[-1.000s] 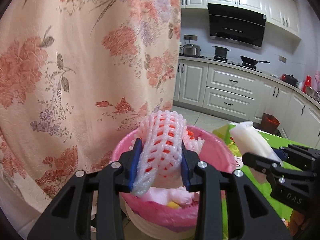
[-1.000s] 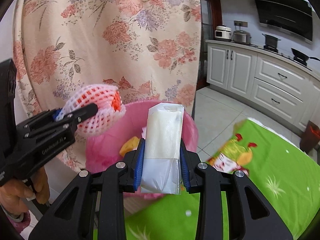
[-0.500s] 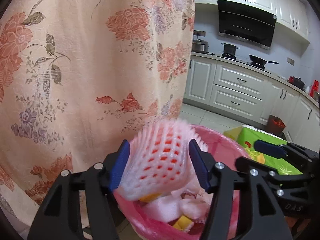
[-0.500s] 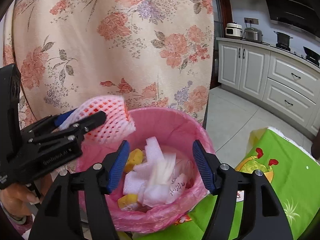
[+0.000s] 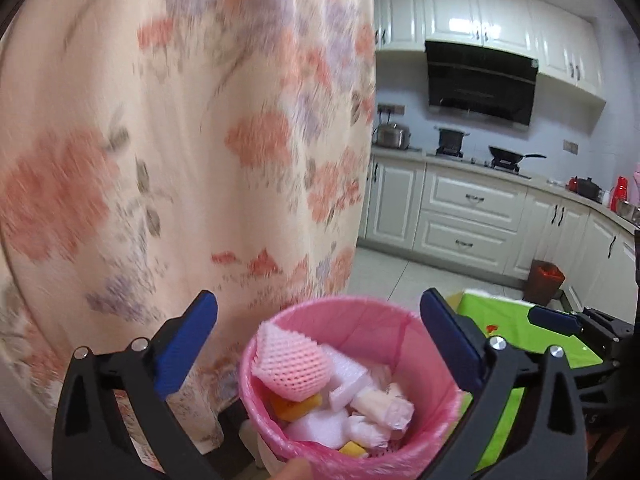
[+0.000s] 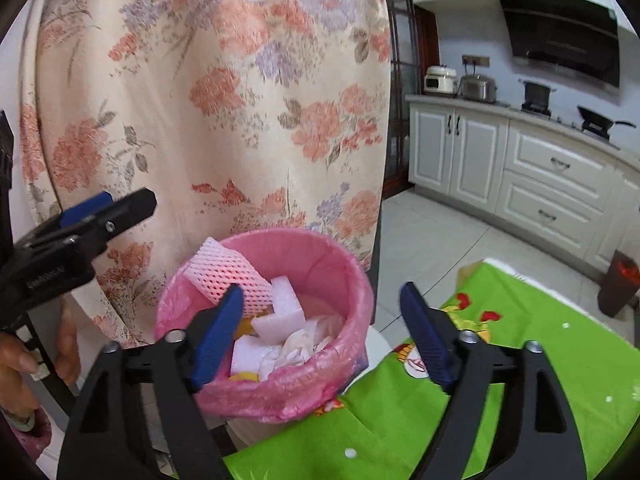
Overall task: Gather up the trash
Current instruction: 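Move both open grippers back from the wastebasket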
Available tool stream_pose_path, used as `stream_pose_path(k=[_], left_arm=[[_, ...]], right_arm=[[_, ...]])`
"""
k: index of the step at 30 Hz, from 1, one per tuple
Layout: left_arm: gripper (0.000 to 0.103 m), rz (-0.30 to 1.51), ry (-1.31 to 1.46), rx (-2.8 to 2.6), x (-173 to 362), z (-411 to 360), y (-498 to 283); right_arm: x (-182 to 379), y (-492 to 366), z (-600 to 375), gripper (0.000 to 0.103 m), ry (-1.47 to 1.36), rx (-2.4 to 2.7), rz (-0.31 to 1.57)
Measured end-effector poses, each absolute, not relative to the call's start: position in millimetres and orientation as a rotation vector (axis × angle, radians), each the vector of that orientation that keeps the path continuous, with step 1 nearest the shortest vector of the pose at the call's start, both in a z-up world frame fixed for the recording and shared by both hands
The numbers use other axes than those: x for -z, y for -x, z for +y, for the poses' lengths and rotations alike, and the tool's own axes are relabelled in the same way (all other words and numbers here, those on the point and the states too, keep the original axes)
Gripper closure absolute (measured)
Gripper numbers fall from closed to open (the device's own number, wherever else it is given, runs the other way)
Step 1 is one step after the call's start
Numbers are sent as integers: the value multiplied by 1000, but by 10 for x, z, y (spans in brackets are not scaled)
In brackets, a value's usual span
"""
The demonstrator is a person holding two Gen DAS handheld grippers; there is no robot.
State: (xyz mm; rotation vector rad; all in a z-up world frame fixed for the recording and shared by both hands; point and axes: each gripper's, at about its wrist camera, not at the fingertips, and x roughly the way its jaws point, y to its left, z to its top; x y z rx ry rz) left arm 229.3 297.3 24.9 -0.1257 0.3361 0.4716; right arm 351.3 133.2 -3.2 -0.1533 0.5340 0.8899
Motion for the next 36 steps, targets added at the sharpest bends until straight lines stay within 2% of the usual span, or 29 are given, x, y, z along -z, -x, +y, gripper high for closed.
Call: stream_pose_path(k=[2,12,21,36], left_arm=[[5,325,112,-474,-382,2877,-2184],[5,268,102,-559,-734,2481,-1474],[5,336,80,-534,-511,2020,-990],[5,391,109,-484,-262,1719,-585]], right_arm=[[-71,-3427,1231,18,142,-874,513],[-395,-2827,689,18,109,-834,442],[-304,-2345,355,18,84,-823,455],[-253,-1926,67,18,77,-821,451]])
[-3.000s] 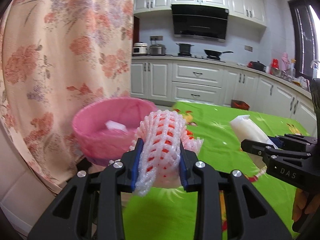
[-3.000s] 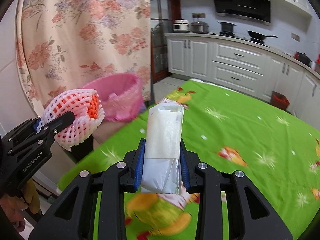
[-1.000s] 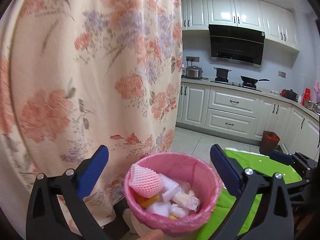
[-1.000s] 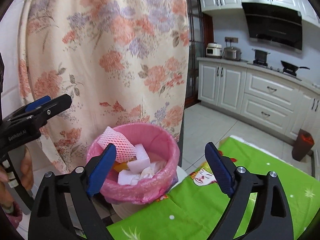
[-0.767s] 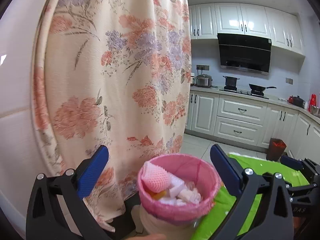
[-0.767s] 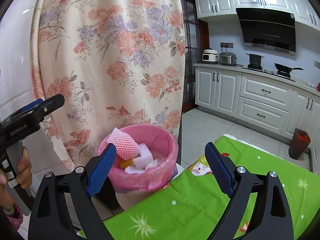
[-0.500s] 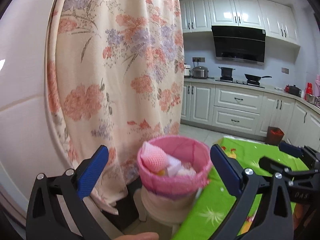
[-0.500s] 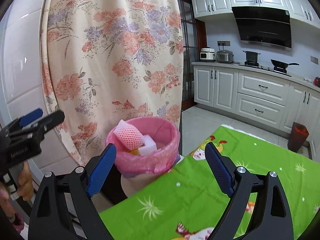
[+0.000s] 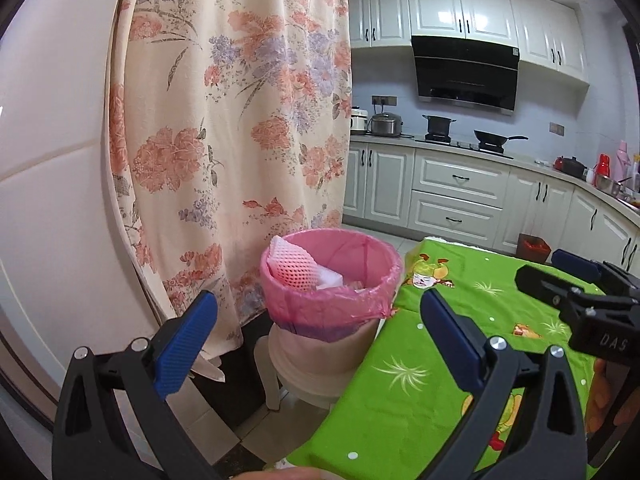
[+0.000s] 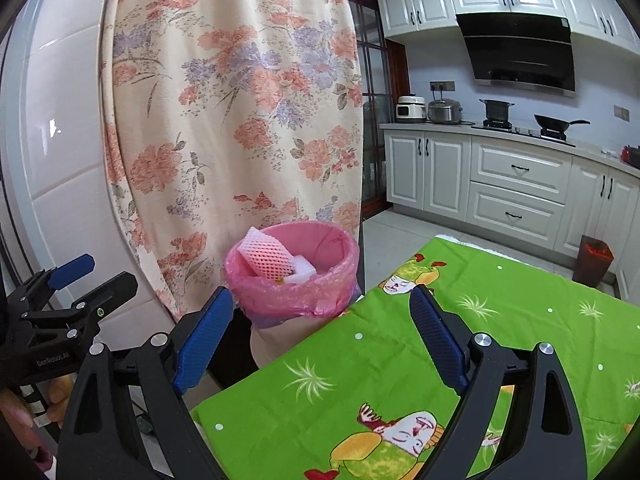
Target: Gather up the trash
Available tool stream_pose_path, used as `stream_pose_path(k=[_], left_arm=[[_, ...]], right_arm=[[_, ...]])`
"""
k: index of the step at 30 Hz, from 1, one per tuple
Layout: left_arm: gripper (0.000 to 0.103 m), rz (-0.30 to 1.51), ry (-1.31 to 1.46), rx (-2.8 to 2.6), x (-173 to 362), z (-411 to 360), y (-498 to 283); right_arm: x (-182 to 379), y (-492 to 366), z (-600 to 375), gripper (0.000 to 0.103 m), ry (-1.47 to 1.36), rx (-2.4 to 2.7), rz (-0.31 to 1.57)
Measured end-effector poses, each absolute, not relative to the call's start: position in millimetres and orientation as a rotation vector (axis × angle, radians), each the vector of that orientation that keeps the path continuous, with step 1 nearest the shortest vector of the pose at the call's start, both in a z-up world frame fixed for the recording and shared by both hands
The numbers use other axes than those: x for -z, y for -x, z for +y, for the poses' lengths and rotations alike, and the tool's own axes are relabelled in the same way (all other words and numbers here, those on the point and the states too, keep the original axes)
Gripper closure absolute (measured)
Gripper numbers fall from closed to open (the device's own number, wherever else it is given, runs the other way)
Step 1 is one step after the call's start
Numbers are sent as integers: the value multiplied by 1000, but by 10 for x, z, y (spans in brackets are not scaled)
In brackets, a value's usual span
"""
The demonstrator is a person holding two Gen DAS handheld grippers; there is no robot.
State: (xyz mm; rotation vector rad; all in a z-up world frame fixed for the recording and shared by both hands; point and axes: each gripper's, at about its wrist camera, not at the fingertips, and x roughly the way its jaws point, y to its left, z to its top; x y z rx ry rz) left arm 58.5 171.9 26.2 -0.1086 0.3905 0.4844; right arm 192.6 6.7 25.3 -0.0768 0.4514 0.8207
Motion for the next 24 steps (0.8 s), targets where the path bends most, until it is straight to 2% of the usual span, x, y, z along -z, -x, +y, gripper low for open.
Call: stream_pose_path(k=[24], left_arm=[[5,413,109,-467,-199,1708,-538]], right_arm=[[-209,-1805,62,18,108,-814,458]])
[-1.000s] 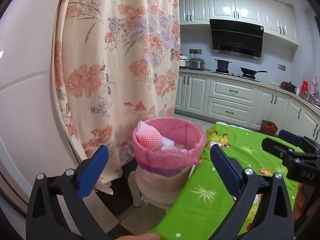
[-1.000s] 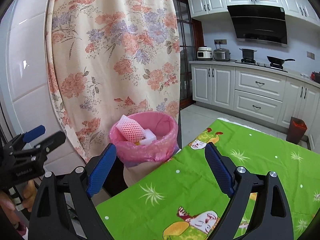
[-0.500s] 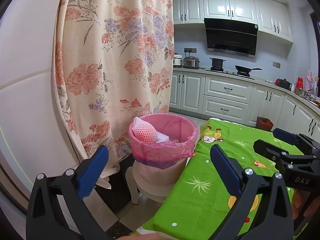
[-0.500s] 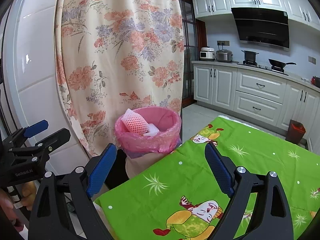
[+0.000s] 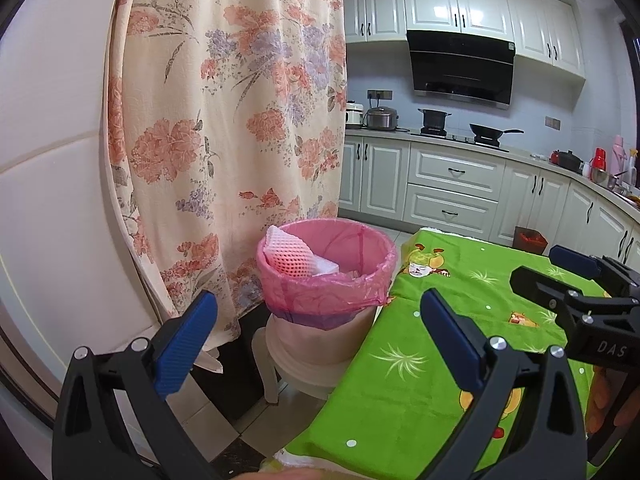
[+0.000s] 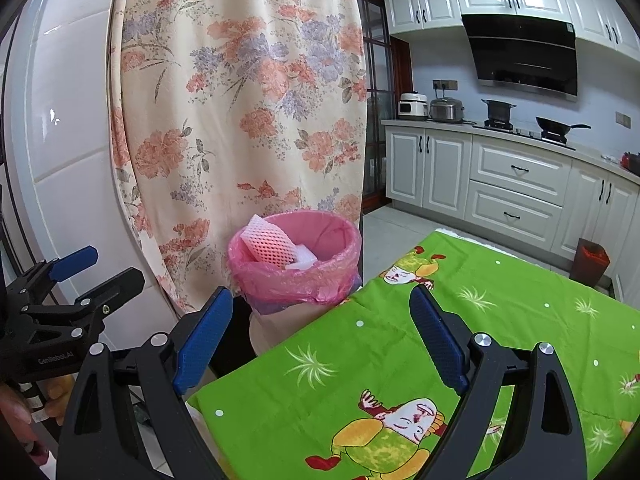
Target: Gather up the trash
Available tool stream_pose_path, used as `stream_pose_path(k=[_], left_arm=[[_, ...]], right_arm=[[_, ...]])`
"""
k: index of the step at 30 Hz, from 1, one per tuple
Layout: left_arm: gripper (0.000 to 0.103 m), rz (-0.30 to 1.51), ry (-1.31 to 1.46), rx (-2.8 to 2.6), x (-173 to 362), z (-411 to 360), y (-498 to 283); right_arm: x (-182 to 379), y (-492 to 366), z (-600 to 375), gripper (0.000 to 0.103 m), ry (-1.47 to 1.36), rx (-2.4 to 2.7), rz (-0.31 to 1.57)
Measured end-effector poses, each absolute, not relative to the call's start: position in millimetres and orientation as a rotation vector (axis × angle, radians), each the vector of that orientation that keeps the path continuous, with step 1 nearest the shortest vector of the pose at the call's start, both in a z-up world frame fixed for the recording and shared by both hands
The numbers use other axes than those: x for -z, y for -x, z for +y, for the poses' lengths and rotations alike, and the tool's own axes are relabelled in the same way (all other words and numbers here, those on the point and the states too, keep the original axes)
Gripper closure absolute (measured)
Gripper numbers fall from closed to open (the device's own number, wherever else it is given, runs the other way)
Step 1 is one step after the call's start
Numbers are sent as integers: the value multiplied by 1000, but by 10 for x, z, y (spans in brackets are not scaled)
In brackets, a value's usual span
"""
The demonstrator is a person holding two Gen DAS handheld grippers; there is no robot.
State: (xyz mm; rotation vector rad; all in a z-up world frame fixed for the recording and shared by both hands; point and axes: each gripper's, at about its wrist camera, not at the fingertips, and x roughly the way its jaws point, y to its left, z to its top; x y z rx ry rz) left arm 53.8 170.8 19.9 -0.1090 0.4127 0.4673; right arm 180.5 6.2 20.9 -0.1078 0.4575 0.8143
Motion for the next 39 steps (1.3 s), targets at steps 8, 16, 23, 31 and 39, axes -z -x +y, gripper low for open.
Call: stream_pose_path(k=[8,16,23,31,39], left_arm=[[5,414,112,-467,-198,1711,-529],[5,409,112,-466,-211,1737,-519],[5,405,111,-467,-224,1750,-509],[5,402,107,-463,-221,1748,-503],[5,397,103,-455,-220,1744,-500]], right_arm=[[-198,-1800,70,18,105,-810,465],[-199,-1798,65,18,105,-812,463],[-200,-1793,62,18,106,-813,461],[-211,-1764,70,18,112,-815,459],[-214,-1749,80,18,114,-812,462]])
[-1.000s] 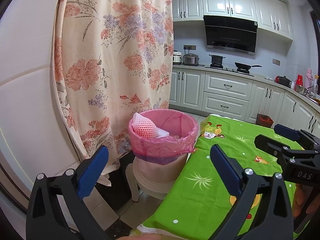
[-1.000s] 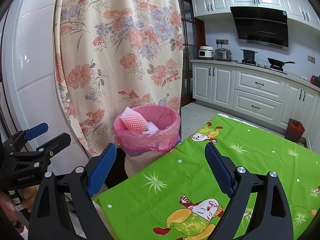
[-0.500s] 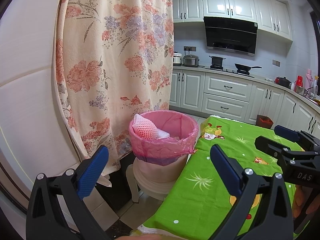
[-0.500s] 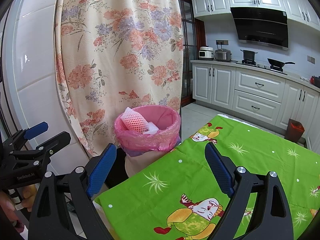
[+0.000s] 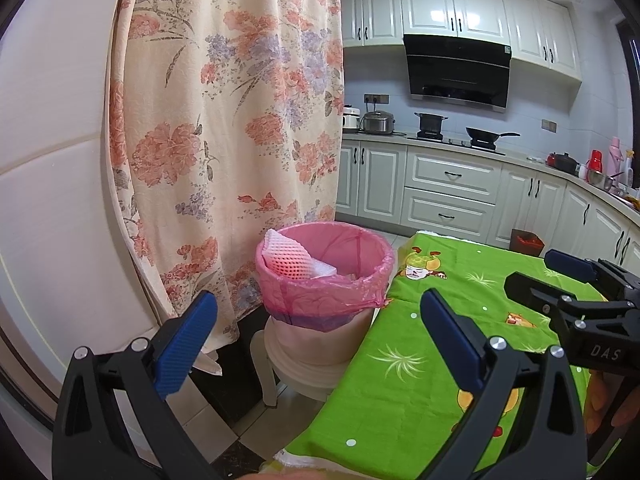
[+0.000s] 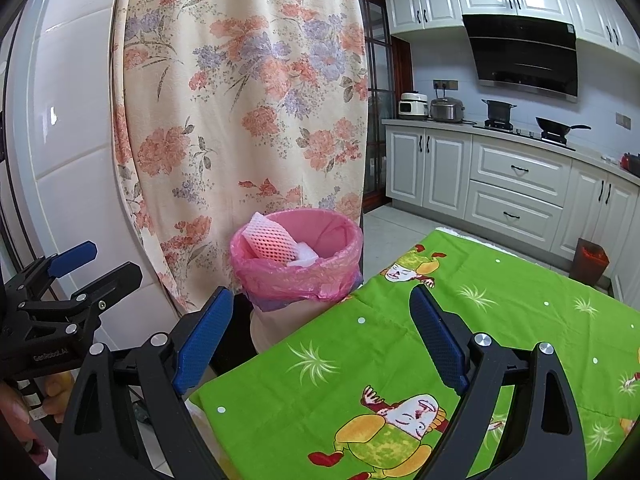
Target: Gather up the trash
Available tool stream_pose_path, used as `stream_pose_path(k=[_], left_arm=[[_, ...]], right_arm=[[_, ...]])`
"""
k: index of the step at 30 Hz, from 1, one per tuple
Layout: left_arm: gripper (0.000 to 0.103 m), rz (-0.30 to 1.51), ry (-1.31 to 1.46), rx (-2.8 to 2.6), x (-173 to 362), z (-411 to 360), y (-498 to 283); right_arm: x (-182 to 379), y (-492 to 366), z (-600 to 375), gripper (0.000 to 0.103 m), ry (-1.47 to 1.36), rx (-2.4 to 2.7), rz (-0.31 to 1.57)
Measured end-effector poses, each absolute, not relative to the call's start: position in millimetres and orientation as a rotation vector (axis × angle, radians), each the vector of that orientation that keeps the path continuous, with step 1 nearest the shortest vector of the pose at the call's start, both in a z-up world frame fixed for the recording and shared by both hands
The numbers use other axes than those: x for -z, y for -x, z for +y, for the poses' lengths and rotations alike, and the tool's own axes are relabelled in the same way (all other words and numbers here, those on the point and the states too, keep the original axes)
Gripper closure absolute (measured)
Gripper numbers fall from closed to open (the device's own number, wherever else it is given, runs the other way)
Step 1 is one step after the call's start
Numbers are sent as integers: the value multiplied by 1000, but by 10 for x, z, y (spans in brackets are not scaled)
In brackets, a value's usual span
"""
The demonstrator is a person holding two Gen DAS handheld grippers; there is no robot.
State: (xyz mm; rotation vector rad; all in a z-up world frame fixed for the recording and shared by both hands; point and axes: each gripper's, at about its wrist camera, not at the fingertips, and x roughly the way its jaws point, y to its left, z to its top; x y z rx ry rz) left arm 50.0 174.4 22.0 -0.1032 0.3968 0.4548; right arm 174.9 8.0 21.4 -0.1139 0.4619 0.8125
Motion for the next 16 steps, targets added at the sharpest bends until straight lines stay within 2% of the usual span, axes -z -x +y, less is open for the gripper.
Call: stream_pose_path(k=[16], left_arm=[[5,414,113,-459,-159,1764,-534]], right_arm=[[-172,-1726,66,18,110,-814,467]])
